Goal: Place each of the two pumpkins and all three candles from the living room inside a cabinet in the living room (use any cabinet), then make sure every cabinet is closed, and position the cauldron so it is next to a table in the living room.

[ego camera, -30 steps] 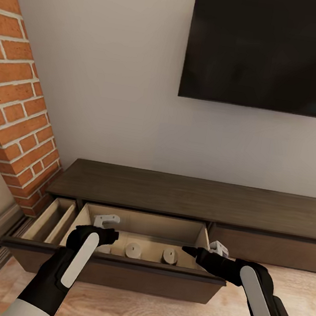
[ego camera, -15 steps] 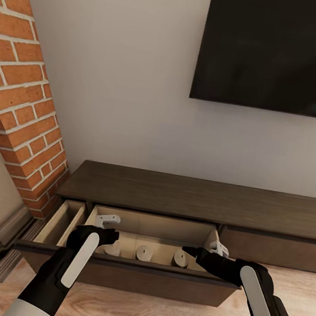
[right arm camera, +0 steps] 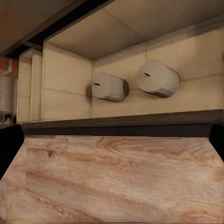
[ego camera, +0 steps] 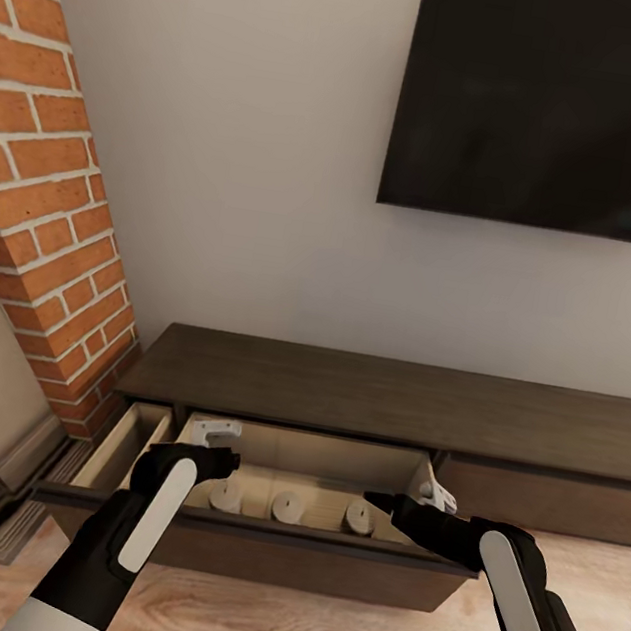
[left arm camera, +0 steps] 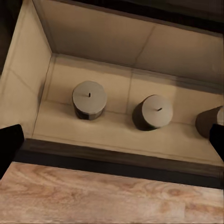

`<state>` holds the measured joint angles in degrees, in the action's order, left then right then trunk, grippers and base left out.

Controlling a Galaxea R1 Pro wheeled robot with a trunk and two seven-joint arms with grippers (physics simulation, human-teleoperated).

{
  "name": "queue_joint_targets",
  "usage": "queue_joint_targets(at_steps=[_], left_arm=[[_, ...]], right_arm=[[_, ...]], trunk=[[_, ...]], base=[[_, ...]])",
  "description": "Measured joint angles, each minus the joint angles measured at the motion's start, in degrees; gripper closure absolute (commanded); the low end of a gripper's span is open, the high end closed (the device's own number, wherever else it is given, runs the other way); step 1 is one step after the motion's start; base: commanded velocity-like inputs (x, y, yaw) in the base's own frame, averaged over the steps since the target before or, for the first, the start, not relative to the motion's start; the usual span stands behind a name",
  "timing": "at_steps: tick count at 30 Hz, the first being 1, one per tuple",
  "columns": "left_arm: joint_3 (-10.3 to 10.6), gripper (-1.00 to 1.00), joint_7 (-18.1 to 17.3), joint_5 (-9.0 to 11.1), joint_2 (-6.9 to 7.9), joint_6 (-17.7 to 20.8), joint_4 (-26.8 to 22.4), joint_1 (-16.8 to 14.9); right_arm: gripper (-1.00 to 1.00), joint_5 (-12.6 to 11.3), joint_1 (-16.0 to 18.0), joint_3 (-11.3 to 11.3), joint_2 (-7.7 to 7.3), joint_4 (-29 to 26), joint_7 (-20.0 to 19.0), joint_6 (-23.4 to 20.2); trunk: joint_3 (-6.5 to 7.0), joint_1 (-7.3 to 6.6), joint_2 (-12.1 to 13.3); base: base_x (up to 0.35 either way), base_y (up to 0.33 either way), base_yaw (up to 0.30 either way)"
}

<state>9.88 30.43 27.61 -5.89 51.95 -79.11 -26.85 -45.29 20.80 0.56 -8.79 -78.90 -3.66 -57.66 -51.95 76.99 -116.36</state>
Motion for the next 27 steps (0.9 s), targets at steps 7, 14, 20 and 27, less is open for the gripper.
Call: queue_joint_targets(at_steps=[7,14,20,27], left_arm=[[-0.05,-1.00,0.00,0.01,-0.06,1.79,-0.47,-0.01],[-0.11,-1.00,0.00,-0.03,0.00,1.90,-0.47,-0.01],[-0.16,-1.00,0.00,-0.13,-0.02,1.90,-0.42,-0.01],[-0.17,-1.00,0.00,-0.17,-0.01,1.90,-0.38,-0.01]], right_arm=[[-1.00,0.01,0.00,0.00,0.00,0.00,0.04,0.00],[-1.00,0.01,0.00,0.00,0.00,0.02,0.08,0.00],[-1.00,0.01,0.00,0.00,0.00,0.07,0.08,0.00],[-1.00,0.02,0.00,0.00,0.00,0.50,0.08,0.00]], trunk=[[1.26,-1.55,2.81],[2.51,-3.09,5.62],[3.59,-4.40,8.02],[4.85,-5.93,10.83]], base=[[-0.131,0.000,0.000],[-0.194,0.000,0.000],[-0.186,0.000,0.000],[-0.176,0.000,0.000]])
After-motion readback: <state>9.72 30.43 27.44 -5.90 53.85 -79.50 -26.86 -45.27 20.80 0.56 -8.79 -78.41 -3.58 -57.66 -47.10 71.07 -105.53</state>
